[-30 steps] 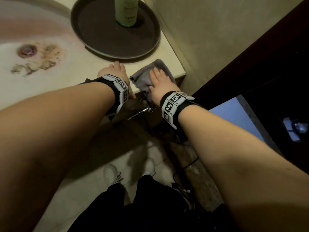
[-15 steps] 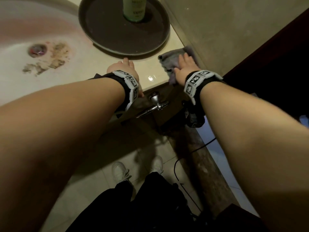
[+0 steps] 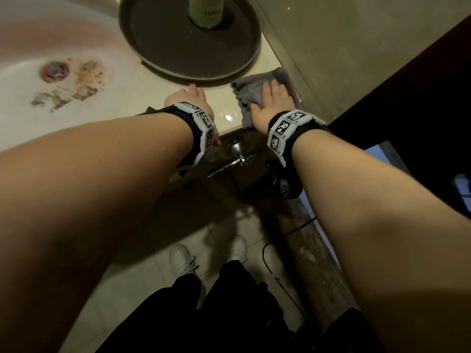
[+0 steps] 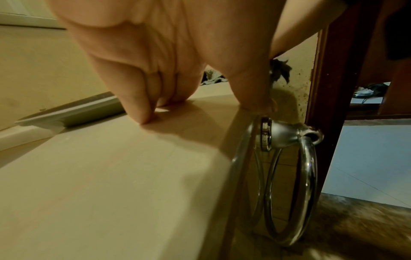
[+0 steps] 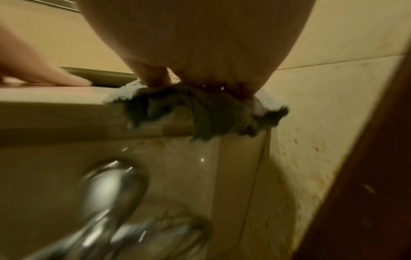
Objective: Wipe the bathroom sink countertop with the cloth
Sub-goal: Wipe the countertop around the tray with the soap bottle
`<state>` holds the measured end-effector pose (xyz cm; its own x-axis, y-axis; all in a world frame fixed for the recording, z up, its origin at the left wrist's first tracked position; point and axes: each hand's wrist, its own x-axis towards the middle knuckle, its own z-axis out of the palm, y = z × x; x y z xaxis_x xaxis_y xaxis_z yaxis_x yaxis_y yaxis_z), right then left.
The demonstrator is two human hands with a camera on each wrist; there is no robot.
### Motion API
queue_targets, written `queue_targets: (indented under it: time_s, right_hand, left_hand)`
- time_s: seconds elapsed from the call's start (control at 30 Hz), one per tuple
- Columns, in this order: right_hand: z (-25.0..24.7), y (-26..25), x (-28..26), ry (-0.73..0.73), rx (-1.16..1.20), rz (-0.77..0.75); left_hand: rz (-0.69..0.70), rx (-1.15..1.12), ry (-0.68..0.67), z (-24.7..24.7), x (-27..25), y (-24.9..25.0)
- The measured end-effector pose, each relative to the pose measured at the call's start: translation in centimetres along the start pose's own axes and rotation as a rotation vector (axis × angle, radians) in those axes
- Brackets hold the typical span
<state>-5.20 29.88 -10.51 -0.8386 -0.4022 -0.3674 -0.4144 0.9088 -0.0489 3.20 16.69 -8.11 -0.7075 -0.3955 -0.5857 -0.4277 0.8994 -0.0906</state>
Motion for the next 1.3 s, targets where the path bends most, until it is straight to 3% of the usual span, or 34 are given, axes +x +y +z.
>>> queue_targets:
  time_s: [0.2, 0.5, 0.9, 1.17, 1.3]
  right_hand:
    - [0.8, 0.1, -3.0, -0.058, -0.063, -0.035]
    - [-0.2, -0.5, -1.1, -0.064, -0.026, -0.025]
    - [-2.6, -0.1, 4.1, 0.004, -0.046, 0.007]
    - [-2.0, 0.8, 3.1, 0.01, 0.014, 0.037]
    - [-0.7, 1.5, 1.1, 0.067, 0.024, 0.043]
  left_hand:
    - [0.022, 0.002, 0.022, -0.4, -0.6, -0.1]
    - [0.068, 0.003, 0.137, 0.2, -1.7, 0.3]
    - [-0.011, 0.056, 0.101, 0.3, 1.1, 0.4]
    - [0.002, 0.067, 0.061, 0.2, 0.7, 0.2]
    - [0.042, 0.14, 0.116, 0.3, -0.2, 0.2]
